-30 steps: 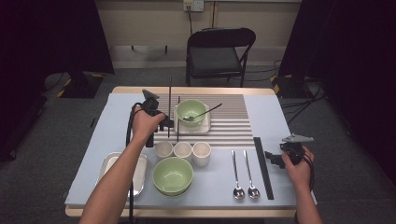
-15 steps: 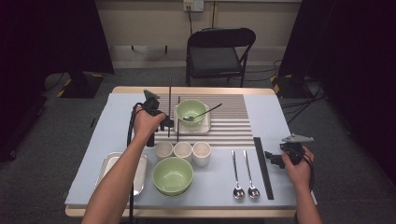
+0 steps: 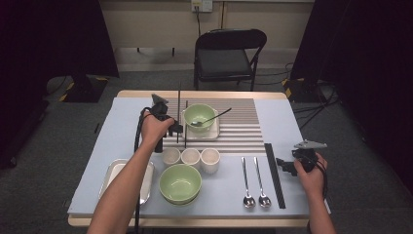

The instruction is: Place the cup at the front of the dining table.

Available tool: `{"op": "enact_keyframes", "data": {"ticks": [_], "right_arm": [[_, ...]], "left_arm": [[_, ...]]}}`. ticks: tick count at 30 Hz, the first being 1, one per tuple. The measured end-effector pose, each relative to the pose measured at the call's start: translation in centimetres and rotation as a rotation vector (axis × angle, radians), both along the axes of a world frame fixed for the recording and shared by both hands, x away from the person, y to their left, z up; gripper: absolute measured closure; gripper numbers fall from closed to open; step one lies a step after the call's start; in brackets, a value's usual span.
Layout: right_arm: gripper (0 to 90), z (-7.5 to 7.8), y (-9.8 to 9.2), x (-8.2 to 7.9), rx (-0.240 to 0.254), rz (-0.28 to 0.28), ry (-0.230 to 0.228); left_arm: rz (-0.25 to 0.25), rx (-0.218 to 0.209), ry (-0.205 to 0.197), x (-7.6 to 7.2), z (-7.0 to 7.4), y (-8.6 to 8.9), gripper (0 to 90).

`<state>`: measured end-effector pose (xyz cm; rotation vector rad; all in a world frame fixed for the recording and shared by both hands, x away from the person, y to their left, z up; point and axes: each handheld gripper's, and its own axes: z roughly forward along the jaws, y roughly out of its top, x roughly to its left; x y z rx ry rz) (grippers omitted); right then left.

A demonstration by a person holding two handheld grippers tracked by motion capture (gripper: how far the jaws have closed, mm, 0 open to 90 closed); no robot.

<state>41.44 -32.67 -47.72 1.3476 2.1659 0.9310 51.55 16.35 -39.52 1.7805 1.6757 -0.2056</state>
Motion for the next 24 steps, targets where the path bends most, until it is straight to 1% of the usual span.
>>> {"op": "enact_keyframes", "data": {"ticks": [1,2,3,4,5,6,7,8,9,11,14,15,18,21,22,23,24], "right_arm": [[20.0,0.0,0.0,0.0,0.001,-0.001,0.001],[20.0,0.0,0.0,0.0,0.001,-0.001,0.001],[20.0,0.0,0.0,0.0,0.0,0.0,0.0],[20.0,0.0,0.0,0.0,-0.001,0.0,-0.001],[20.0,0.0,0.0,0.0,-0.002,-0.001,-0.001],[20.0,0.0,0.0,0.0,-0.002,0.0,0.0],[20.0,0.0,0.0,0.0,-0.002,0.0,0.0],[20.0,0.0,0.0,0.0,-0.002,0.0,0.0],[20.1,0.0,0.0,0.0,-0.001,0.0,0.0],[20.0,0.0,0.0,0.0,-0.001,0.0,0.0],[20.0,0.0,0.0,0.0,-0.001,0.0,-0.001],[20.0,0.0,0.0,0.0,-0.001,0.0,-0.001],[20.0,0.0,0.0,0.0,-0.002,0.0,-0.001],[20.0,0.0,0.0,0.0,0.0,0.0,0.0],[20.0,0.0,0.0,0.0,-0.001,0.0,0.0],[20.0,0.0,0.0,0.0,-0.001,0.0,0.0],[20.0,0.0,0.0,0.0,0.0,0.0,0.0]], "left_arm": [[0.001,0.003,-0.001,0.0,0.0,0.0,86.7],[0.007,-0.008,0.002,0.1,-0.1,-0.1,86.8],[0.003,0.005,-0.003,0.2,-0.1,0.0,86.8],[0.015,-0.003,0.006,0.2,-0.2,0.0,86.7],[0.009,-0.002,0.001,0.2,-0.2,0.1,86.8],[0.024,0.0,0.001,0.3,-0.3,0.1,86.8],[0.015,0.019,0.0,0.3,-0.3,0.2,86.8],[0.018,0.011,0.001,0.4,-0.4,0.2,86.8],[0.017,0.021,0.0,0.4,-0.4,0.2,86.8],[0.001,0.022,-0.006,0.4,-0.5,0.2,86.7],[0.007,0.029,-0.003,0.5,-0.6,0.1,86.7],[0.019,0.021,0.009,0.6,-0.7,-0.1,86.8],[0.016,0.023,0.007,0.7,-0.9,0.0,86.8],[0.018,0.028,0.015,0.7,-1.0,-0.1,86.8],[0.019,0.036,0.017,0.7,-1.0,-0.1,86.7],[0.027,0.034,0.019,0.8,-1.0,-0.2,86.7],[0.023,0.028,0.018,0.8,-1.1,-0.2,86.7]]}}
